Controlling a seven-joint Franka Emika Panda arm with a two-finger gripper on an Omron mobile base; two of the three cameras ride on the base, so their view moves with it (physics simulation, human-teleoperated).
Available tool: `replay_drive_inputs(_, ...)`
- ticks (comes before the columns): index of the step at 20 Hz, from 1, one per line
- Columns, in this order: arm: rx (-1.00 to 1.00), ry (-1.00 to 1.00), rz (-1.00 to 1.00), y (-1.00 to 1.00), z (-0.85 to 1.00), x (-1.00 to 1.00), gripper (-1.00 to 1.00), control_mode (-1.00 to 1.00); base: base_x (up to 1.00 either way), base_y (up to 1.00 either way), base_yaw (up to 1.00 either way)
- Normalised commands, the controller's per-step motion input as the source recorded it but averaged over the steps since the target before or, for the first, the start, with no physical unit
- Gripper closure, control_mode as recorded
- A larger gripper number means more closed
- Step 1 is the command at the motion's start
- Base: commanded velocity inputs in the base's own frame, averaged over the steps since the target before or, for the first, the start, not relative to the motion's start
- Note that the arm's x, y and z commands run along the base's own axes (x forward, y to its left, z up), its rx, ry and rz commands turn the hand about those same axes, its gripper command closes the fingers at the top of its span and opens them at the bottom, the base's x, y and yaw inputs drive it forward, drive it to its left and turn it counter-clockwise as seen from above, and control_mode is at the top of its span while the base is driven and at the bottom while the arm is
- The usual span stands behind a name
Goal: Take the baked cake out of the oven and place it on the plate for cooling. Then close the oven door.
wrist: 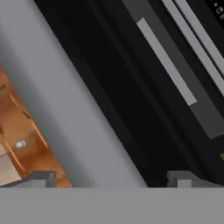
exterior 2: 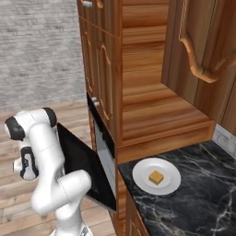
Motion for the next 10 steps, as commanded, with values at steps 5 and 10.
replay_drive_inputs(5,-0.71,-0.52,-0.26,-0.01,0.30,0.58,-1.00,-1.00,0.00,0.00,0.00)
replay_drive_inputs(10,-0.72,-0.53,-0.27,0.00,0.29,0.61,-1.00,-1.00,0.00,0.00,0.00)
